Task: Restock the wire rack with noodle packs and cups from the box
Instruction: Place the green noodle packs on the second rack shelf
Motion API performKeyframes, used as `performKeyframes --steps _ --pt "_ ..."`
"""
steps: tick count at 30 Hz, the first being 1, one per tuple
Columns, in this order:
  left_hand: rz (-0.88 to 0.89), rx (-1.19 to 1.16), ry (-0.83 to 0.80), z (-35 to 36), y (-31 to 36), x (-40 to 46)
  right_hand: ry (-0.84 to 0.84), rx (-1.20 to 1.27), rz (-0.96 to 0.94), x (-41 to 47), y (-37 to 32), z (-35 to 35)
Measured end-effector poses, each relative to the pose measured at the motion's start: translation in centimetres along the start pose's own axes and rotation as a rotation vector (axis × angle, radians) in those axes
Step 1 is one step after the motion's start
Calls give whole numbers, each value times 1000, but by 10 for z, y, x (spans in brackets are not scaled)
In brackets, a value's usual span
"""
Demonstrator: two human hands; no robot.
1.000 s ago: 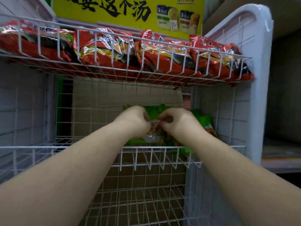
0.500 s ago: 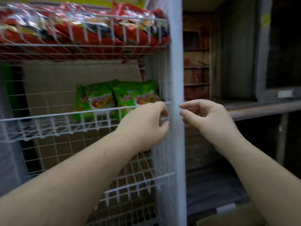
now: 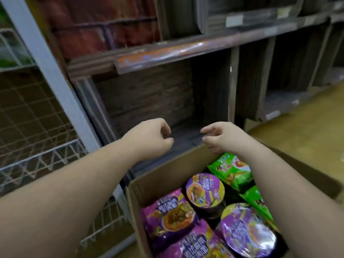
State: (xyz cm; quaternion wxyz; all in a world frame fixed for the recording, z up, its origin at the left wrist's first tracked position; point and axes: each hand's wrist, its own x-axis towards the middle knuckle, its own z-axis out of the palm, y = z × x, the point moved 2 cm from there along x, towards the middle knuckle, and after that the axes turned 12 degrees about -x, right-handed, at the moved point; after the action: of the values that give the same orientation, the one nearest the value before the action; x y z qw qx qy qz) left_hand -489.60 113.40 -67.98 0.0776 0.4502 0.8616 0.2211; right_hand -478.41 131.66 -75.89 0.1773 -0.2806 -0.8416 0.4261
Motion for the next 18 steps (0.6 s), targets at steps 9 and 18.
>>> performKeyframes --steps 9,18 --pt "-87 -11 -105 89 4 29 -152 -312 272 4 96 -14" --pt "-195 10 -251 131 20 39 -52 -467 422 10 147 -30"
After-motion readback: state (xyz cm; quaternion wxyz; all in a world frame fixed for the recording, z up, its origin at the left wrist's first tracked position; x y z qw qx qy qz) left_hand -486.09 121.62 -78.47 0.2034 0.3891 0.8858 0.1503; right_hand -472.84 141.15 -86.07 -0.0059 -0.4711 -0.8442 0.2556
